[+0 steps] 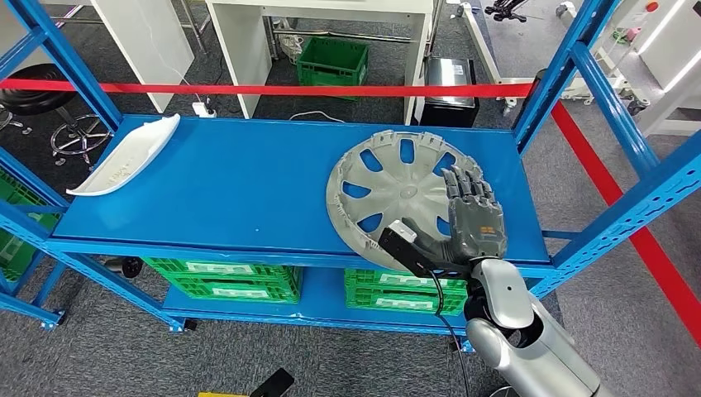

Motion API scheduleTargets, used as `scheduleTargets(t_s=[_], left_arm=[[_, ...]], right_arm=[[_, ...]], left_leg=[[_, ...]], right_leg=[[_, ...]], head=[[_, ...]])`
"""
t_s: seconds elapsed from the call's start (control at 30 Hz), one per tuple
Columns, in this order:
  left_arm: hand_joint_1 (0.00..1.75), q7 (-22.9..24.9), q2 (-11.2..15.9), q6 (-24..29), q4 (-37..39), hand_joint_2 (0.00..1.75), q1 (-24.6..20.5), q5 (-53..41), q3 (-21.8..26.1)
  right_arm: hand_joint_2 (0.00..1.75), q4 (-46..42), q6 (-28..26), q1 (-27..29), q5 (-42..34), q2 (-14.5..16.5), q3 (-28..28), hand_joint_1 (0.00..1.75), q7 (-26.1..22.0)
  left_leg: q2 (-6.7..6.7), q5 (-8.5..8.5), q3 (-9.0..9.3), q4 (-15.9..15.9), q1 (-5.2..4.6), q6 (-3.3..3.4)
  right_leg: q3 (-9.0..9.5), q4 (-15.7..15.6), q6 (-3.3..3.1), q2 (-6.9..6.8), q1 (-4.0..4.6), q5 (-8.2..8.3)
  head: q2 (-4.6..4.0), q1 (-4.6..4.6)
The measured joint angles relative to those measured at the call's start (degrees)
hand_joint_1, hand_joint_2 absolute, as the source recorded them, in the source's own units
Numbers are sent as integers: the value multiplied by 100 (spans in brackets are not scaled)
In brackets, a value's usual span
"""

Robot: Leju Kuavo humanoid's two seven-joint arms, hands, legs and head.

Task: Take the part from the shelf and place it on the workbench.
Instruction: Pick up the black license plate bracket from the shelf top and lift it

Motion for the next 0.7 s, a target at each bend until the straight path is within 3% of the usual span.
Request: scheduleTargets(t_s=[0.27, 0.7], left_arm=[[0, -3, 6, -7, 0, 0, -6, -72, 82], [0, -1, 6, -13, 0, 0, -16, -121, 95]], right_arm=[[0, 137, -88, 23, -439, 32, -33, 0, -210], [0, 391, -115, 24, -511, 166, -14, 0, -285]], left_leg=[[1, 27, 12, -14, -3, -23], [0, 36, 21, -14, -16, -20]], right_leg=[[18, 2, -21, -3, -4, 16], [19, 5, -18, -5, -16, 20]], head=[[0, 2], [0, 2]])
